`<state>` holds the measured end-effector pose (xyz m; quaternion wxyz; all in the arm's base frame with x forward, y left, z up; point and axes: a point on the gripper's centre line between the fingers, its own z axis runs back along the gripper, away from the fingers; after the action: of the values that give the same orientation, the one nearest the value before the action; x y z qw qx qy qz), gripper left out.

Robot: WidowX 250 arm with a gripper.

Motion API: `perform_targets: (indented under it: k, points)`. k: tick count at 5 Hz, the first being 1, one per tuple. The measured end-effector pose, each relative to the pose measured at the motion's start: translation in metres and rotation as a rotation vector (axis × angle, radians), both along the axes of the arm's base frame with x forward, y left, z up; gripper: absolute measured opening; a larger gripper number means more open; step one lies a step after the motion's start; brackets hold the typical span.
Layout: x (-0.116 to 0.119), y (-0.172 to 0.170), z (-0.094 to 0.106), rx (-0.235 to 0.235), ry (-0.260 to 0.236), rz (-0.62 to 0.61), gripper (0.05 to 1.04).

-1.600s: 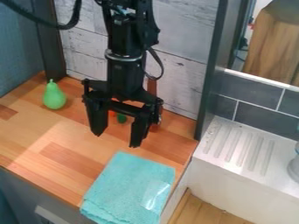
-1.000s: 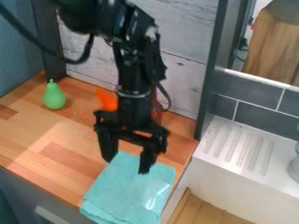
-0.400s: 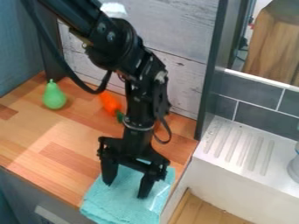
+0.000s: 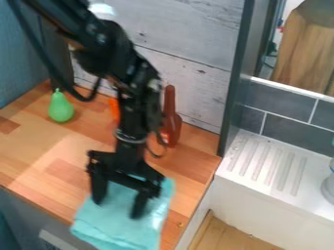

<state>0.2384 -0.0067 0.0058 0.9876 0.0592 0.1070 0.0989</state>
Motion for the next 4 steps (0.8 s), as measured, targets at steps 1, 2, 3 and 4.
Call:
perform_targets:
  k: [1, 2, 3, 4]
  points:
    - [-0.001, 0.041, 0.005, 0.008, 0.008, 0.105, 1.001]
    - [0.013, 0.073, 0.009, 0.029, 0.016, 0.157, 1.001]
    - [0.015, 0.109, 0.003, 0.063, 0.076, 0.217, 1.001]
    - [0.013, 0.119, 0.004, 0.059, 0.089, 0.224, 1.001]
